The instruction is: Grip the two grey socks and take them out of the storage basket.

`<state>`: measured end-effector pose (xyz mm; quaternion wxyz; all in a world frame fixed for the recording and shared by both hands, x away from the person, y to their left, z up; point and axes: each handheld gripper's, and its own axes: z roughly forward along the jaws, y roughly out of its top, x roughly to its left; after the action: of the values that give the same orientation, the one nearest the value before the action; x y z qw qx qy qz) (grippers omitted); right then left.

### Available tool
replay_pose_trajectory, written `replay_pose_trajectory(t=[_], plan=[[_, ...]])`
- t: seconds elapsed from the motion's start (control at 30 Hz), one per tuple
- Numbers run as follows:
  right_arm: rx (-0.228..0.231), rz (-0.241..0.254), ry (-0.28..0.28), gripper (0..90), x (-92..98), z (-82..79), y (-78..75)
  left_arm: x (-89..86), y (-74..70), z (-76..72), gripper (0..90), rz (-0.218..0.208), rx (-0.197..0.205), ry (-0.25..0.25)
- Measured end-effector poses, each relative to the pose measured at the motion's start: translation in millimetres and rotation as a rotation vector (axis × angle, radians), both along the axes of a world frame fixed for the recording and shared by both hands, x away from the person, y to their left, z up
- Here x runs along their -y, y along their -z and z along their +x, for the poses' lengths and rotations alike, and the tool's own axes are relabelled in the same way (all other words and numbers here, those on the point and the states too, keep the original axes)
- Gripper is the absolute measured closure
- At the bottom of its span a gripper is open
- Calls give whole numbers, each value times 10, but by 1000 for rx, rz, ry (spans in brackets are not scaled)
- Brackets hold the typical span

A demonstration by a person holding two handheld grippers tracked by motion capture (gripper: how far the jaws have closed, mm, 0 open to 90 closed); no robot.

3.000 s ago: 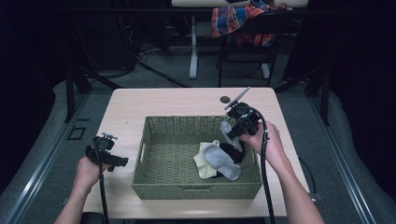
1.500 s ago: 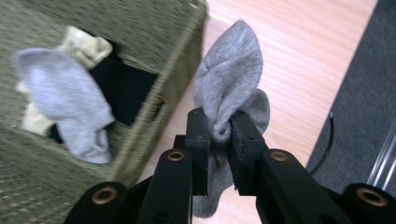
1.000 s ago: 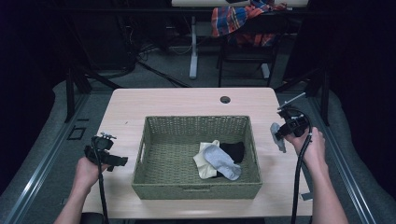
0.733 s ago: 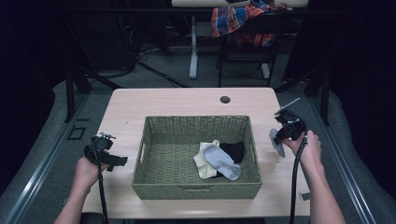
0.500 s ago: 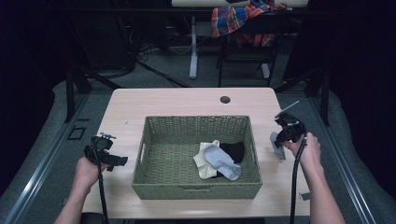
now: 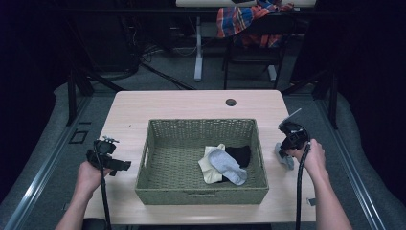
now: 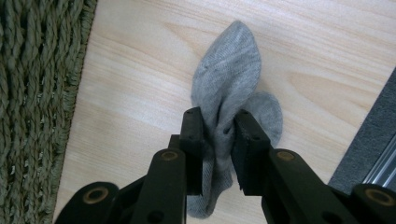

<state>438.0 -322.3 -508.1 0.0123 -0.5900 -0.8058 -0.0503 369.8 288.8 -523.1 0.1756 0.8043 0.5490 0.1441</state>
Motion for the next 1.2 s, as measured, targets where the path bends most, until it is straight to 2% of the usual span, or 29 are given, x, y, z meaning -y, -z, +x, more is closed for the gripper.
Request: replay_pose_trajectory(t=[0.03, 0.1, 0.2, 0.23, 0.27, 0.33, 0.37, 0.43, 0.47, 0.53, 0.57, 0.6, 0.63, 0.7, 0.9, 1.03, 1.07, 1.2], plan=[[23, 20, 27, 754, -17, -11, 24, 1, -2, -1, 2, 1, 1, 0], [4, 16, 8, 751, -19, -1, 27, 2, -2, -4, 2, 5, 5, -2], [14, 24, 21, 729, -32, -7, 42, 1, -5, -5, 2, 4, 5, -2], [9, 25, 13, 699, -27, -4, 37, -2, -7, -4, 2, 2, 1, -1], [15, 27, 19, 623, -24, -9, 21, -4, -6, -4, 2, 2, 0, -2], [40, 50, 13, 519, 6, -18, -67, -6, -2, -2, 2, 0, 0, -4], [40, 50, 13, 519, 6, -18, -67, -6, -2, -2, 2, 0, 0, -4], [82, 67, 31, 423, 15, -44, -176, -5, -2, -1, 2, 1, -1, 0], [116, 92, 23, 323, 32, -77, -319, -4, -1, 0, 2, 0, -1, 0], [116, 91, 6, 303, 43, -82, -378, -4, -1, 0, 2, 0, -1, 1], [149, 100, 6, 256, 40, -109, -452, -5, -1, 0, 2, 0, -1, 0], [156, 106, -2, 216, 43, -120, -499, -6, -1, 0, 2, 0, -1, -1], [187, 127, -8, 150, 34, -162, -625, -6, 0, 1, 2, -2, -2, -1], [192, 128, -19, 138, 35, -172, -671, -5, 0, 2, 2, -1, -2, -1], [251, 137, -61, 81, -105, -263, -914, -4, -1, 1, 2, 1, 0, -1], [280, 140, -131, 19, -326, -329, -1066, -6, -1, 3, 2, 0, -5, -1], [280, 140, -131, 19, -326, -329, -1066, -6, -1, 3, 2, 0, -5, -1], [300, 139, -189, 0, -541, -387, -1149, -6, -2, 2, 2, 1, -4, 0]])
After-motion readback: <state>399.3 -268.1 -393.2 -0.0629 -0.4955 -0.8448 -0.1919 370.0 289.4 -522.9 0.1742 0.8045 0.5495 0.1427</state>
